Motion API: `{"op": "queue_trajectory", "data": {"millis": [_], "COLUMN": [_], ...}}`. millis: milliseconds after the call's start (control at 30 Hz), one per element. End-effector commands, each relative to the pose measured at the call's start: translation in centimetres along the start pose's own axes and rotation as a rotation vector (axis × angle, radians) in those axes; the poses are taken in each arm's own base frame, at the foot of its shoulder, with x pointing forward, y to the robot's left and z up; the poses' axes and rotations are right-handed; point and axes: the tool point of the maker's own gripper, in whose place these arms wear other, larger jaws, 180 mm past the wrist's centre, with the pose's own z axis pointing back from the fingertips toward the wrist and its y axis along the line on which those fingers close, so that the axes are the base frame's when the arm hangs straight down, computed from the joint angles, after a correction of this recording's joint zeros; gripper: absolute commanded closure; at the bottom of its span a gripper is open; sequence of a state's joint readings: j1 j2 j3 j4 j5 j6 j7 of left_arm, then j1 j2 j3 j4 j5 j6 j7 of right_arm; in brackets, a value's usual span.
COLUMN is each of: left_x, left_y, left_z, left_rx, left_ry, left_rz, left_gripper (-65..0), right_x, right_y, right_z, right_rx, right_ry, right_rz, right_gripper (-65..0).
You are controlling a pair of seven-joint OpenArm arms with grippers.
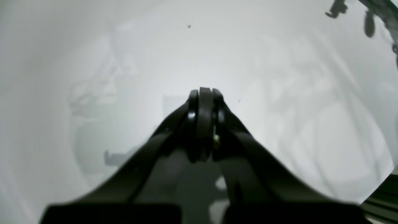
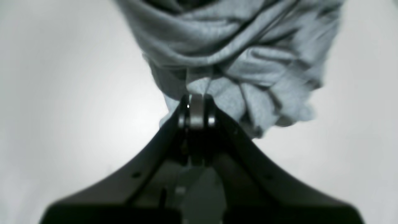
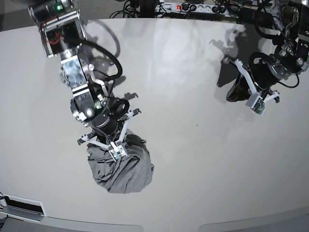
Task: Layout the t-shirt on the table in an organized manner, then fold the t-shirt properly
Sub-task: 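Lower the right gripper onto the crumpled grey t-shirt and grasp it, then lift and drag the grasped shirt away from the left gripper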
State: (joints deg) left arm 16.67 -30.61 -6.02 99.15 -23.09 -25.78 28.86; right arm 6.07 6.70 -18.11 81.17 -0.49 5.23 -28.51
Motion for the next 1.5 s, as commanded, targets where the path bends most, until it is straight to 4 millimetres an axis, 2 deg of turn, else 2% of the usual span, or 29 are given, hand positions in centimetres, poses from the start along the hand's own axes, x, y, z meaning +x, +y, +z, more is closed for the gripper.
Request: {"op": "queue_trajectory", "data": {"millis": [0,267,433,600,700,767,833,967,1100,1200,1267,1367,1400,1467], "left_x": [1.0,0.7,0.7,0.6,0.3,0.2,0.1,0.2,0.2,0.2,0.2,0.2,0.2,0.2], "left_y": [0.4,0.3,0.3,0.3,0.3,0.2,0.2,0.2,0.1,0.1,0.1,0.1,0.1,0.1], "left_z": [0.4,0.4,0.4,0.4,0.4,0.4,0.4,0.4,0.4,0.4,0.4,0.4,0.4,0.4], "left_rx": [0.005,0.003,0.001,0.001,0.0,-0.002,-0.003,-0.002,-0.005,-0.006,-0.006,-0.005,-0.005,-0.005], "left_ry": [-0.032,-0.018,-0.017,-0.015,0.005,0.009,0.009,0.008,0.005,0.005,0.005,0.005,0.005,0.005], "left_rz": [-0.012,-0.01,-0.007,-0.007,-0.008,-0.008,-0.007,-0.007,-0.003,-0.001,-0.001,-0.002,-0.002,-0.002], "left_gripper": [0.0,0.0,0.0,0.0,0.0,0.0,0.0,0.0,0.0,0.0,0.0,0.0,0.0,0.0], "right_x": [1.6,1.7,4.5,5.8,6.8,7.0,6.7,4.8,3.4,2.8,2.5,1.7,1.4,1.3], "right_y": [-0.5,0.9,2.4,3.6,2.3,-0.2,-3.9,-11.0,-15.2,-17.2,-17.6,-16.5,-15.9,-14.7], "right_z": [1.3,13.0,19.6,20.5,20.6,20.8,21.3,23.4,25.3,26.4,26.3,25.0,24.5,23.8], "right_rx": [-0.018,-0.052,-0.019,0.032,-0.029,-0.163,-0.329,-0.615,-0.755,-0.804,-0.779,-0.663,-0.622,-0.547], "right_ry": [-0.052,-0.139,-0.293,-0.38,-0.413,-0.412,-0.389,-0.315,-0.271,-0.265,-0.248,-0.197,-0.187,-0.181], "right_rz": [-0.002,0.121,0.236,0.265,0.241,0.22,0.164,0.032,0.003,-0.035,-0.031,-0.042,-0.051,-0.043], "right_gripper": [0.0,0.0,0.0,0.0,0.0,0.0,0.0,0.0,0.0,0.0,0.0,0.0,-2.9,-22.6]}}
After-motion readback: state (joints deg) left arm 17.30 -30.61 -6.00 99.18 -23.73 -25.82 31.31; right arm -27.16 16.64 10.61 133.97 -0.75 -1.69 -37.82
